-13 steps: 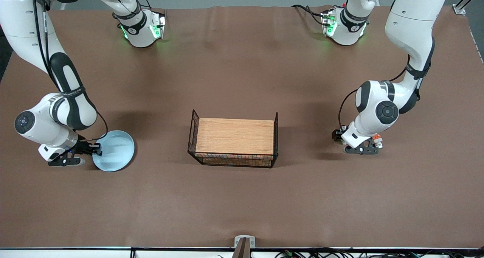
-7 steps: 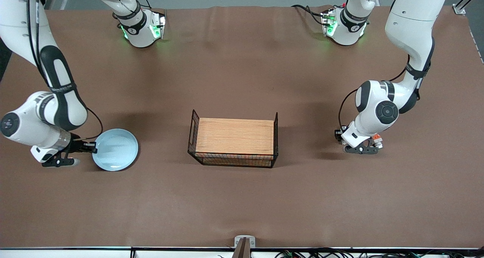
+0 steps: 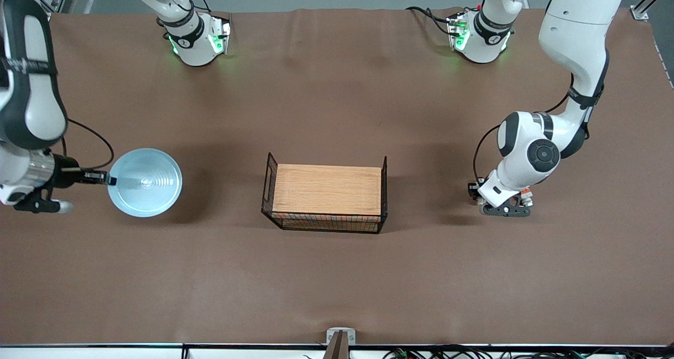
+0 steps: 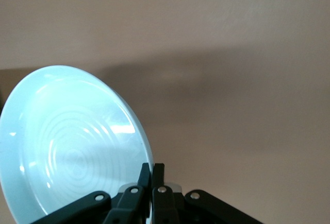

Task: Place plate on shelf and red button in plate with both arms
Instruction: 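Lift the plate with the right gripper while the left gripper lifts the button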

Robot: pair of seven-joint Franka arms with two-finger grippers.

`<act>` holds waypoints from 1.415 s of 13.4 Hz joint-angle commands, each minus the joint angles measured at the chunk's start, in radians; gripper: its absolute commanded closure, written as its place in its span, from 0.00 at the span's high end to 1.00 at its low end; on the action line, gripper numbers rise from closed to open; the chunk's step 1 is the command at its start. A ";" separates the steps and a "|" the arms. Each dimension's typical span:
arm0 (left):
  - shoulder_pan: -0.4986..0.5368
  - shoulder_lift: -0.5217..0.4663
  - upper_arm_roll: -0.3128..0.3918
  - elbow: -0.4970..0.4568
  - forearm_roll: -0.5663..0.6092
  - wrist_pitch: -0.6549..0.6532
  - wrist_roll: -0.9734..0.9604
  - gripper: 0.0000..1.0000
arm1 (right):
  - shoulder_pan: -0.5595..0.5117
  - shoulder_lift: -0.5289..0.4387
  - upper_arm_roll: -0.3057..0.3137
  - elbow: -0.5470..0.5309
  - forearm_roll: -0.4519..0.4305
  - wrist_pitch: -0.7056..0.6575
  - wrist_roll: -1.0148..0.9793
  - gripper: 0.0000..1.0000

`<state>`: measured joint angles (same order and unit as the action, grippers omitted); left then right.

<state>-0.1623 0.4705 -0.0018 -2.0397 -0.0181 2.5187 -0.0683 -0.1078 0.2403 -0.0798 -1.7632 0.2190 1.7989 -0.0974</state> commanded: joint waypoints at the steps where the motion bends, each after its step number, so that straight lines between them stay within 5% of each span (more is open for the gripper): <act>1: 0.006 -0.059 -0.001 0.056 0.009 -0.125 -0.001 0.26 | 0.071 -0.171 0.006 -0.030 0.033 -0.113 0.256 0.00; 5: 0.018 -0.085 0.003 0.226 -0.003 -0.389 -0.011 0.26 | 0.268 -0.327 0.012 -0.033 0.033 -0.174 0.904 0.00; 9: 0.018 -0.090 0.003 0.452 -0.046 -0.653 -0.144 0.26 | 0.466 -0.352 0.076 -0.033 0.031 -0.080 1.519 0.00; 14: 0.007 -0.105 -0.004 0.631 -0.123 -0.819 -0.413 0.26 | 0.661 -0.285 0.152 -0.061 -0.108 0.177 2.059 0.00; 19: 0.003 -0.161 -0.052 0.645 -0.224 -0.828 -0.873 0.25 | 0.795 -0.095 0.152 -0.042 -0.332 0.327 2.390 0.00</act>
<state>-0.1584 0.3336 -0.0217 -1.3990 -0.2196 1.7110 -0.7854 0.6573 0.0718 0.0808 -1.8355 -0.0410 2.0888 2.1913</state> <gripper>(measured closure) 0.665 0.965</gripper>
